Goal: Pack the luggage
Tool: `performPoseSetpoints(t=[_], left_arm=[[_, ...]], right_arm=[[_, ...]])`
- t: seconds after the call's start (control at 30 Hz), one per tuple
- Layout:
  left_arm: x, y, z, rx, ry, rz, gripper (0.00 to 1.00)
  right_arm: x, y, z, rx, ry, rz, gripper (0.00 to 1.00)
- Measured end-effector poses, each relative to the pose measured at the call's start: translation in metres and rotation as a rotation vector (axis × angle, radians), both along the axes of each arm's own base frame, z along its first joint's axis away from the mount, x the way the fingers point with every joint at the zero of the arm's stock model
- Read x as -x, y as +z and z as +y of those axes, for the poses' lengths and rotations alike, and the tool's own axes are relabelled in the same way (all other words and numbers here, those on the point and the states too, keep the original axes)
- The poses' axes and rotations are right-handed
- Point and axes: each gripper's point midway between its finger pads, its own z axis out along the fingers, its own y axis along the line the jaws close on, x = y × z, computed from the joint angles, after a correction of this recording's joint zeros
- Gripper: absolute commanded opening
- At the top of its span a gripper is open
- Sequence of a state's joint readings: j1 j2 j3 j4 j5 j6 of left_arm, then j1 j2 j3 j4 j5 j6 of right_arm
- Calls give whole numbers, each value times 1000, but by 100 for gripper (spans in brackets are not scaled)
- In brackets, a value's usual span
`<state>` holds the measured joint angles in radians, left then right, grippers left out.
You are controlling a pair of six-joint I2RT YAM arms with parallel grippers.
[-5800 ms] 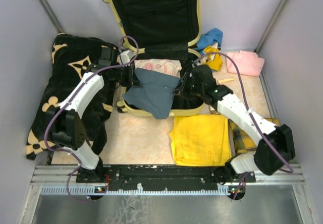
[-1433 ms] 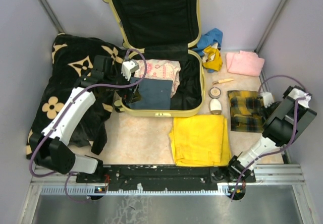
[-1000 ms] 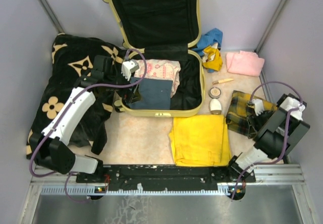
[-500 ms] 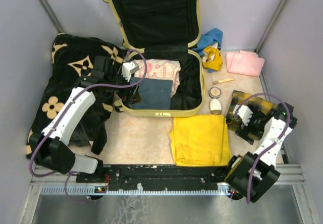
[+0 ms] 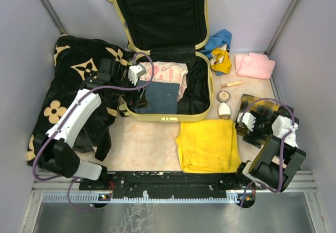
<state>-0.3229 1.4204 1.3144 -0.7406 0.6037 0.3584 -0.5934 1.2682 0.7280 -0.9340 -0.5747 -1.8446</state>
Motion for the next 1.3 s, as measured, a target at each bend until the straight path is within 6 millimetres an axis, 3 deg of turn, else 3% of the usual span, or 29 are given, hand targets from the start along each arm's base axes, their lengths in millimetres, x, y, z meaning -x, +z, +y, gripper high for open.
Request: performPoseSetpoints(t=[0.1, 0.17, 0.5, 0.53, 0.83, 0.97, 1.13, 1.3], left_arm=[[-1, -2, 0, -2, 0, 7, 100], [-1, -3, 0, -3, 0, 10, 100], [-3, -10, -1, -9, 0, 29, 100], [-3, -10, -1, -10, 0, 30, 100], [-3, -11, -1, -10, 1, 30, 100], [-3, -11, -1, -11, 2, 30, 100], [-6, -11, 1, -18, 15, 20, 100], [-11, -12, 3, -29, 39, 16, 100]], right_arm=[[3, -16, 3, 18, 23, 0, 97], [6, -27, 5, 29, 37, -6, 89], [-20, -31, -2, 38, 3, -103, 5], [-23, -30, -3, 30, -5, -100, 0], [-23, -8, -4, -38, -97, -32, 0], [-33, 32, -15, -108, -197, -35, 0], [-59, 86, -35, -216, -347, -61, 0], [-77, 123, -33, -379, -492, -35, 0]])
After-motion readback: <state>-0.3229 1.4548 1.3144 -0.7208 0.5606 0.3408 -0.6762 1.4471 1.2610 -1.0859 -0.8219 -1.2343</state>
